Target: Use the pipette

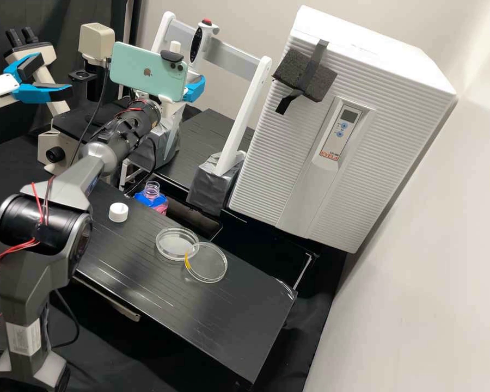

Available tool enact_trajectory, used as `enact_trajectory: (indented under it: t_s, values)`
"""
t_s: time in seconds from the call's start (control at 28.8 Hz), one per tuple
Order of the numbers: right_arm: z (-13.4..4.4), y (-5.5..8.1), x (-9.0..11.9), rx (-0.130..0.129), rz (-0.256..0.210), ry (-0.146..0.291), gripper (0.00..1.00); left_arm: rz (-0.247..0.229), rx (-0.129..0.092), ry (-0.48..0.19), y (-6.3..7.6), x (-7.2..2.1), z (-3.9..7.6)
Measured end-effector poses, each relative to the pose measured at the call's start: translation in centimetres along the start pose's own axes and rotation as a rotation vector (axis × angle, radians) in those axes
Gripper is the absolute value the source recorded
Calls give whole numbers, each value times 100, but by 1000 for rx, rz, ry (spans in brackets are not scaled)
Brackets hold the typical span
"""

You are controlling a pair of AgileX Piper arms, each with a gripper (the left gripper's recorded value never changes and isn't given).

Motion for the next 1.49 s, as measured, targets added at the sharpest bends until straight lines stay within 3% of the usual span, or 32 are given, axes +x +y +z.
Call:
enact_trajectory:
  t_s: [0.14, 0.35, 0.52, 0.69, 0.9, 1.01, 1.18, 1.25, 1.49]
  values:
    - [-53, 72, -50, 3, 31, 15, 0, -9, -2, 3, -28, 8, -11]
    - [-22, 110, -249, 7, 126, 15, 0, -32, -10, 1, -101, 22, -10]
    - [26, 29, -469, 42, 156, 16, 0, -82, -29, -18, -257, 29, 44]
    - [95, -105, -682, 55, 166, 15, 0, -162, -48, -56, -496, 20, 158]
    - [168, -256, -821, 40, 179, 11, 0, -255, -10, -96, -769, -37, 266]
    - [187, -319, -873, 34, 190, 14, 0, -286, -1, -104, -858, -69, 293]
    - [205, -397, -905, 22, 220, 20, 0, -331, -17, -85, -987, -130, 299]
    - [224, -440, -901, 23, 224, 17, 0, -347, -9, -80, -1030, -156, 298]
    - [342, -656, -855, 6, 173, -15, 0, -407, 5, -85, -1192, -228, 319]
